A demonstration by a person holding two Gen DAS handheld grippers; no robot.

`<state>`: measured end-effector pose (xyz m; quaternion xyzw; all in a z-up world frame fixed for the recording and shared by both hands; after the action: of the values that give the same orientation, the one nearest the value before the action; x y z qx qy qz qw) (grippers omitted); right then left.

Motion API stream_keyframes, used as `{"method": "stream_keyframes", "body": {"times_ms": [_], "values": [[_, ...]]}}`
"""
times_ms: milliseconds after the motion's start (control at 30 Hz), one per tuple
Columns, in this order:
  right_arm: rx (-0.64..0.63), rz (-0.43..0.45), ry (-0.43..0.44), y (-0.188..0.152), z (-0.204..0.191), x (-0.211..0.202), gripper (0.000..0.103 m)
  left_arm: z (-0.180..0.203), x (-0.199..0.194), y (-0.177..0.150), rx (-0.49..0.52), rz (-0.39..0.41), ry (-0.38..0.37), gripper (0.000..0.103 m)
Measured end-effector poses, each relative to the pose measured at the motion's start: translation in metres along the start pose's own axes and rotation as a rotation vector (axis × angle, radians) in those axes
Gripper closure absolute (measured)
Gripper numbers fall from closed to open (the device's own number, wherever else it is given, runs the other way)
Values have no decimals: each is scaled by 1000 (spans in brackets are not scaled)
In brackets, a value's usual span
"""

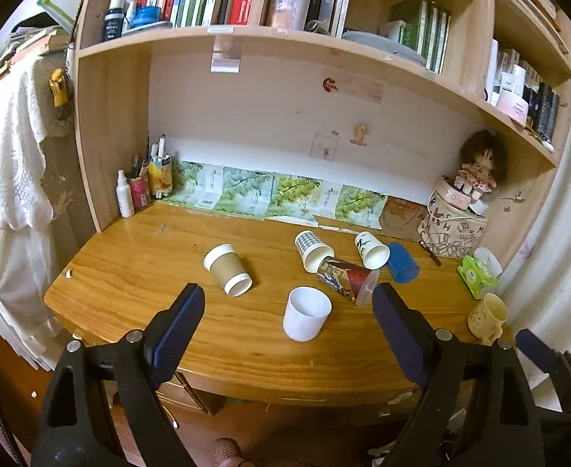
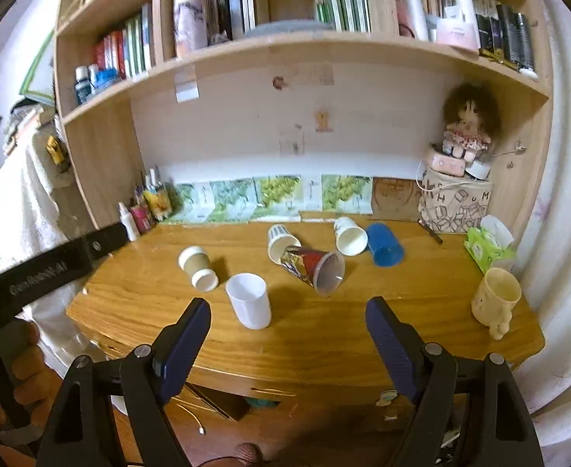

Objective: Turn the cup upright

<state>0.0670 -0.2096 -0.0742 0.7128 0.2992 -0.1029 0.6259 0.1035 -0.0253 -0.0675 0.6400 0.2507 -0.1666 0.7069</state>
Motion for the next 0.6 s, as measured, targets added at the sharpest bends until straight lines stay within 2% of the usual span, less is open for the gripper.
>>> {"method": "stream_keyframes", "body": {"times_ms": [67,133,233,300,500,600], "values": [[5,27,-1,-1,0,-8,15,2,-6,-2,9,15,12,9],[4,47,-13,-1,1,-15,14,5,-13,-2,22,44,28,3],[10,88,-15,1,4,-26,14,9,-24,-1,34,100,42,1],[16,103,-15,0,6,-31,0,10,-30,0,32,128,48,1],[21,171,-30,0,12,-46,0,14,-38,-1,44,155,62,1],[14,192,-26,2,12,-50,0,16,-41,-2,61,174,101,0]]}}
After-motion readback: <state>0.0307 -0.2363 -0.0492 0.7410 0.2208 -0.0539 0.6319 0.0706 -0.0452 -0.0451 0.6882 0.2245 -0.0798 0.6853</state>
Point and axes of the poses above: each gripper's, at about its wrist camera, not at the fingertips, and x roughly the way its jaws point, z to its right, y to its top, the point moved 5 cm from there along x, roughly the way its jaws point, and after that the axes turned 12 degrees about y, right-handed, at the moved point
